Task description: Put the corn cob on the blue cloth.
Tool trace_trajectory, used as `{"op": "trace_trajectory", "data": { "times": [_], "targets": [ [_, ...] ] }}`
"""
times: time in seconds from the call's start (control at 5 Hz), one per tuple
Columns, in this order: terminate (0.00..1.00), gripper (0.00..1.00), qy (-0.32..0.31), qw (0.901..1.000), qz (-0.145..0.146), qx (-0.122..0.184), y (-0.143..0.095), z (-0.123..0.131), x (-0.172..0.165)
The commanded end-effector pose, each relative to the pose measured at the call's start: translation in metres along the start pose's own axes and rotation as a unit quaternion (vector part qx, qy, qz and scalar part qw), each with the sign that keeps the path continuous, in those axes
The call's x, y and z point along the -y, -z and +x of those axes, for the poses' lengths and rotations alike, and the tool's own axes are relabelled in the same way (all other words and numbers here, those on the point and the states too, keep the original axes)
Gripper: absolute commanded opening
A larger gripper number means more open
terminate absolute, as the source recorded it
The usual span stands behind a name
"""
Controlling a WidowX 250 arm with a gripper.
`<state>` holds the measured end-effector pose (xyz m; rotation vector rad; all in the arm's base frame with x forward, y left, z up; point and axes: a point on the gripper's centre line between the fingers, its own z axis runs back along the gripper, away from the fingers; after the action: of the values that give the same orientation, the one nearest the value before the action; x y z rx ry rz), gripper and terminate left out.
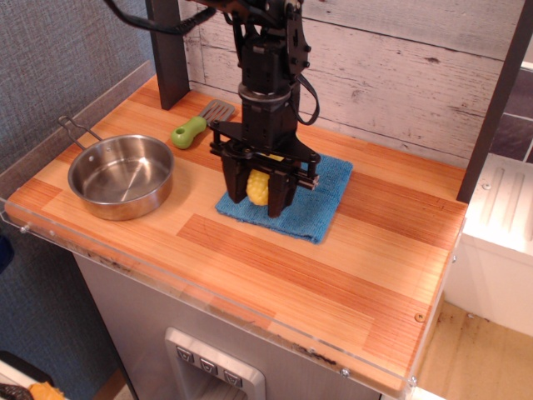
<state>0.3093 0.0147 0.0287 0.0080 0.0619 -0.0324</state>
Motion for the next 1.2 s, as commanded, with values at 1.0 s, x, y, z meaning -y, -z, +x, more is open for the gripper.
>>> {"op": "trace_trajectory", "data": {
  "times": [1.0],
  "targets": [
    [0.0, 1.0, 0.061, 0.9969, 0.001, 0.05, -0.068, -0.013, -0.024]
  ]
}}
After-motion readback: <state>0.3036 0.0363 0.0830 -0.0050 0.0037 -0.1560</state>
